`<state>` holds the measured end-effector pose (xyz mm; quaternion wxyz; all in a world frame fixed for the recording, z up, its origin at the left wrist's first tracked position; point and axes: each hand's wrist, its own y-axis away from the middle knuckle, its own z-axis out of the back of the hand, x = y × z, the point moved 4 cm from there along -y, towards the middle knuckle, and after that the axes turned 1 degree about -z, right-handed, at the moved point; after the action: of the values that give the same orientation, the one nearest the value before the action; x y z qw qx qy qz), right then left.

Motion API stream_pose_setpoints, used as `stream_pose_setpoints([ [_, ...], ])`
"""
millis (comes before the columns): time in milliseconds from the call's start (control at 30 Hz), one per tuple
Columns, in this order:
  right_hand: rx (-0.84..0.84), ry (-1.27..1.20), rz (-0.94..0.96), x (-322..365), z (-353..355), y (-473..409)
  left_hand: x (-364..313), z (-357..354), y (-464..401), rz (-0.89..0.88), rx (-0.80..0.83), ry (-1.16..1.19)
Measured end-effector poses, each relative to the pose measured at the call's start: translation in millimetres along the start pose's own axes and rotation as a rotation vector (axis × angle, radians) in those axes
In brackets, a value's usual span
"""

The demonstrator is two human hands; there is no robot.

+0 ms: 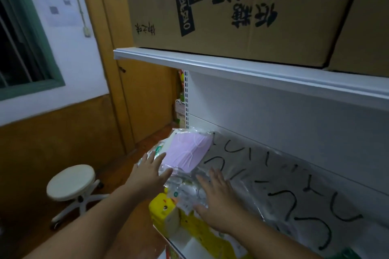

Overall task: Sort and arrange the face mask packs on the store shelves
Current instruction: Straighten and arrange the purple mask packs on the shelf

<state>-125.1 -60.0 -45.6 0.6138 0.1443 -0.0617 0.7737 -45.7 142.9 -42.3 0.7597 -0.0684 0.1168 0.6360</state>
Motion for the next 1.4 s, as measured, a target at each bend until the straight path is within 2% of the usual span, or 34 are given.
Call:
stream_pose_setpoints([
  [167, -0.069, -0.049, 0.042, 1, 11, -54, 4, 16, -36, 0.043, -0.003, -0.014],
  [467, -0.107, -0.029, -0.019, -9, 10, -118, 11, 13, -88, 0.033, 0.017, 0.002],
  [600, -0.111, -0.051, -0.126, -9, -2, -139, 14, 9, -112, -0.055, 0.062, 0.058],
  [733, -0.056, 0.034, -0.224, -10, -12, -155, 17, 7, -129, -0.189, 0.112, 0.151],
  [900, -0.054, 0.057, -0.301, -13, -25, -160, 14, 17, -153, -0.321, -0.066, 0.258],
  [1033, -0.221, 0.040, -0.320, -10, -14, -159, 9, 13, -165, -0.294, 0.029, 0.498],
  [1100, -0.337, -0.035, -0.312, -8, -6, -156, 10, 12, -166, -0.223, 0.107, 0.825],
  [1167, -0.452, -0.158, -0.273, -1, 1, -153, 7, 13, -163, -0.126, 0.286, 1.201],
  [1233, -0.508, -0.227, -0.202, 10, 8, -152, 0, 13, -157, -0.094, 0.557, 1.434],
  [1300, -0.483, -0.226, -0.114, 21, 10, -156, -5, 13, -149, -0.102, 0.780, 1.516],
  [1333, -0.439, -0.221, -0.084, 25, 8, -158, -5, 12, -147, -0.085, 0.815, 1.516],
  [1400, -0.308, -0.202, -0.066, 29, 3, -162, 2, 8, -146, -0.044, 0.756, 1.469],
])
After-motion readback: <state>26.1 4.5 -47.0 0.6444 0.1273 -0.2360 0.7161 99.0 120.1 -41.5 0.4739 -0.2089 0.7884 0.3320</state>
